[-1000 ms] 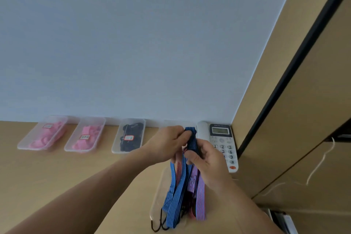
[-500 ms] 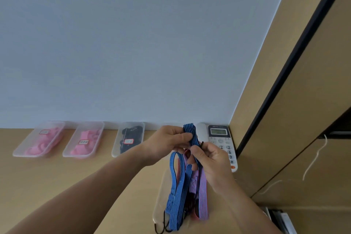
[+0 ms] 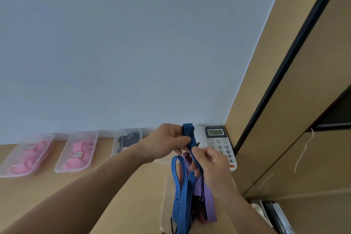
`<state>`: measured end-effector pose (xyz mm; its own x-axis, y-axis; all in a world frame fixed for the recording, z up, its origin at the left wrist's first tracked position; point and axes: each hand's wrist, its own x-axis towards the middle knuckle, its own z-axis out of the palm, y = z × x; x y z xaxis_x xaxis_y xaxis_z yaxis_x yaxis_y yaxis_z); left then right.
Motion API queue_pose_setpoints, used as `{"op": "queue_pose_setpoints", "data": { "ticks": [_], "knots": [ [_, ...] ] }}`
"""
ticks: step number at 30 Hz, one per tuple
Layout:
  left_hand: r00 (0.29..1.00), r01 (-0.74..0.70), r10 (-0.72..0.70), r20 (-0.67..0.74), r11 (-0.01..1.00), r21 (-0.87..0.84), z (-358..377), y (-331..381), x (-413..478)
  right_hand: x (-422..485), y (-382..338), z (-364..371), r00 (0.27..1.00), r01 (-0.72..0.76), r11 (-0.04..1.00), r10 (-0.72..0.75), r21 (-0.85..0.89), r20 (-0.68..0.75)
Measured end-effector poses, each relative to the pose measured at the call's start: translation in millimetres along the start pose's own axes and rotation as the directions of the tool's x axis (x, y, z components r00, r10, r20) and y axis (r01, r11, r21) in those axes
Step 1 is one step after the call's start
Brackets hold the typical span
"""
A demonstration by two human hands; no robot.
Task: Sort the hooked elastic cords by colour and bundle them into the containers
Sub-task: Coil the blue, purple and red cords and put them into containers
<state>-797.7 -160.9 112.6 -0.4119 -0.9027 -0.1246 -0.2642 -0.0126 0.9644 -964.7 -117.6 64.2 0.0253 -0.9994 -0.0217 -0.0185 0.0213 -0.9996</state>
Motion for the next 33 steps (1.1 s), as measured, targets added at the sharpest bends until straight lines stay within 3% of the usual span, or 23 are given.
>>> {"op": "queue_pose_setpoints", "data": {
  "ticks": [6, 9, 11, 14, 16, 18, 23, 25, 27, 29, 31, 33],
  "knots": [
    [0.996, 0.016, -0.018, -0.085, 1.0, -0.026, 3.9, -7.1, 7.2, 2.2, 1.3, 8.1, 0.999, -0.012, 0.999, 0.011, -0.031, -0.034],
    [0.982, -0.048, 0.084, -0.169, 0.976, 0.211, 3.6, -8.2, 10.1, 3.9, 1.7, 7.2, 0.999, -0.031, 0.999, 0.031, -0.02, -0.036],
    [0.956, -0.112, 0.23, -0.18, 0.858, 0.502, 2.8, -14.5, 12.1, 6.1, 1.7, 6.3, 0.998, -0.043, 0.999, 0.042, -0.033, -0.055],
    [0.886, -0.266, 0.462, -0.044, 0.583, 0.768, 7.9, -27.9, 16.0, 10.3, -5.9, 8.4, 0.996, -0.057, 0.998, 0.058, 0.018, -0.074],
    [0.813, -0.36, 0.577, 0.073, 0.401, 0.842, 8.0, -37.7, 19.0, 13.2, -11.8, 9.3, 0.995, -0.072, 0.992, 0.079, 0.106, -0.068],
    [0.762, -0.418, 0.628, 0.159, 0.288, 0.862, 4.9, -46.8, 24.2, 16.0, -13.5, 9.2, 0.994, -0.075, 0.987, 0.085, 0.141, -0.062],
    [0.732, -0.407, 0.65, 0.205, 0.177, 0.896, 3.0, -57.9, 32.1, 22.0, -10.4, 9.1, 0.996, -0.026, 0.996, 0.032, 0.083, -0.077],
    [0.773, -0.411, 0.608, 0.179, 0.266, 0.872, 5.1, -55.9, 32.8, 24.4, -10.2, 7.7, 0.997, 0.001, 0.996, 0.006, 0.089, -0.083],
    [0.881, -0.354, 0.471, 0.043, 0.597, 0.72, 9.2, -47.7, 28.8, 26.0, -10.5, 6.5, 0.996, 0.014, 0.994, -0.003, 0.113, -0.094],
    [0.962, -0.173, 0.246, -0.121, 0.886, 0.43, 13.0, -33.7, 24.5, 26.6, -11.0, 6.4, 0.995, 0.021, 0.993, -0.01, 0.115, -0.095],
    [0.986, -0.07, 0.08, -0.143, 0.994, 0.079, 13.8, -17.1, 25.9, 26.3, -9.9, 7.3, 0.996, 0.032, 0.995, -0.023, 0.1, -0.092],
    [1.0, -0.011, 0.006, -0.027, 0.983, -0.185, 11.8, -7.3, 28.0, 25.4, -7.7, 8.1, 0.995, 0.048, 0.996, -0.041, 0.071, -0.093]
  ]
}}
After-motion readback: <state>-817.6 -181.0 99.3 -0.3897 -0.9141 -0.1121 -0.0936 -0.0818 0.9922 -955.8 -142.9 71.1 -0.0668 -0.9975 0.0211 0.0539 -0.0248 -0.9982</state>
